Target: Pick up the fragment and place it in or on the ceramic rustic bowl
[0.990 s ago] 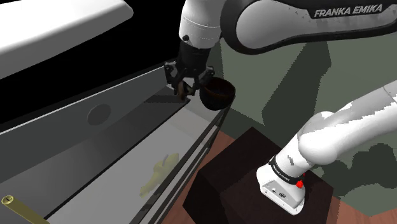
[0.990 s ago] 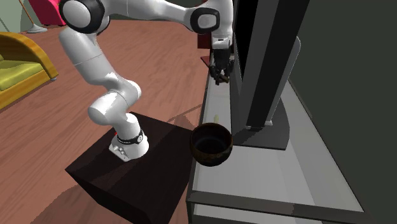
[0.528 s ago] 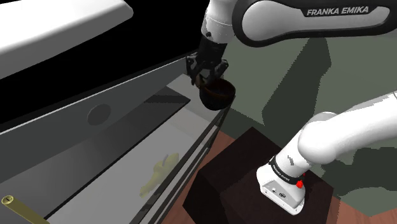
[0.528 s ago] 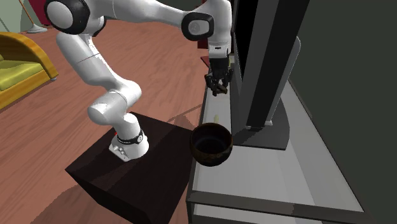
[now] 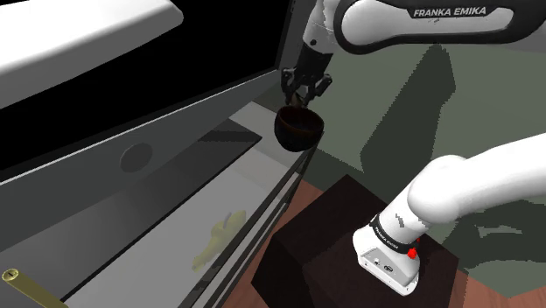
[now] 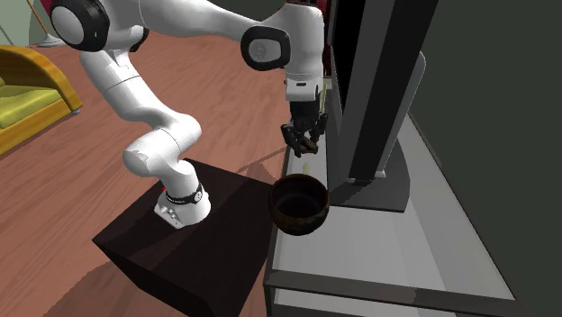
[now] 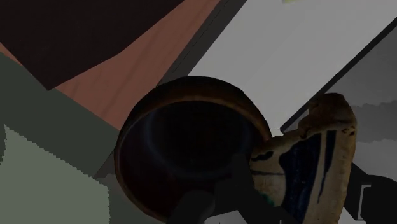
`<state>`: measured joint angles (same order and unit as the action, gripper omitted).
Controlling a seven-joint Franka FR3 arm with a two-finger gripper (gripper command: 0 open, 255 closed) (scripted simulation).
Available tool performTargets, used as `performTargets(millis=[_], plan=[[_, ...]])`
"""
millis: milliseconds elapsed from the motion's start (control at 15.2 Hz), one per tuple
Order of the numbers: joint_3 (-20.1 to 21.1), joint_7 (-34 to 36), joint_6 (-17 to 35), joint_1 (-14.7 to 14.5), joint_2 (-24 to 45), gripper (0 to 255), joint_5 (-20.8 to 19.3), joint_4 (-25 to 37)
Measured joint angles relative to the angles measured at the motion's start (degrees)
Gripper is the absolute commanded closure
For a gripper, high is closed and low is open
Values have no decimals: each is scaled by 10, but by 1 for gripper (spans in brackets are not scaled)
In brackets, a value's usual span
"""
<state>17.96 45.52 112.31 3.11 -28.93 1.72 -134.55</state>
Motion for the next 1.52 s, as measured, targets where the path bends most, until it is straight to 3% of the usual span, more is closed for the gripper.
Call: performTargets(millis=[462, 1518], plan=[[-70, -88, 14, 34, 3, 255, -25, -8], [-67, -84, 130, 37, 30, 255, -31, -96]])
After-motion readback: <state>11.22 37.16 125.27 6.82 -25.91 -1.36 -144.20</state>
